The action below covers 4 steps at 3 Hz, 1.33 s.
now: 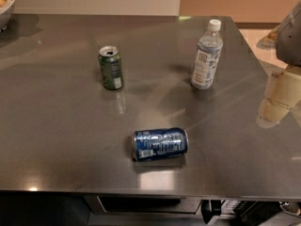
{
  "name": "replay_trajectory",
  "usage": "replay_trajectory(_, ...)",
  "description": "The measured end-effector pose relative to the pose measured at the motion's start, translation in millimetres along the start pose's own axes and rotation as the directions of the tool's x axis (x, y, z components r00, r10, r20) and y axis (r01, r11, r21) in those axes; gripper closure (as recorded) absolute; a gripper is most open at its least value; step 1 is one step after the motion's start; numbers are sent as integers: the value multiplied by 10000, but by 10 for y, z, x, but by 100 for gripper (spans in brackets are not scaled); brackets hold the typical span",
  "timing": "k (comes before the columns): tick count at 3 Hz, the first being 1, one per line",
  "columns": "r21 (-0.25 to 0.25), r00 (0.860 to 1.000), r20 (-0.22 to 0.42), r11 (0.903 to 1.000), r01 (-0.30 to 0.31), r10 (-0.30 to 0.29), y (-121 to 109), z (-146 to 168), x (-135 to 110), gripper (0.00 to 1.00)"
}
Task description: Pick blue plastic bottle
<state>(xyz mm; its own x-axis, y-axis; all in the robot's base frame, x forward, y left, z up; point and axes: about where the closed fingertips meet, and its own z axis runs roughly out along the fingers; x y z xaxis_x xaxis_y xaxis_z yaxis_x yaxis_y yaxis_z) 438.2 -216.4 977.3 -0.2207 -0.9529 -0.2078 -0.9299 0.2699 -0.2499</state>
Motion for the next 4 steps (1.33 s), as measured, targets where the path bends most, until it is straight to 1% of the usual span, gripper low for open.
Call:
replay_trajectory(1,2,10000,1,10000,0,0,0,0,0,0)
replay_trajectory(2,84,9997,-59,9996,-253,253,-113,-28,15,0)
replay_trajectory(3,283,9975,-171,9973,-682,687,-347,15,63,0)
replay_trajectory(4,468,9940,-103,9930,-1081,1087,-593,137,86,0)
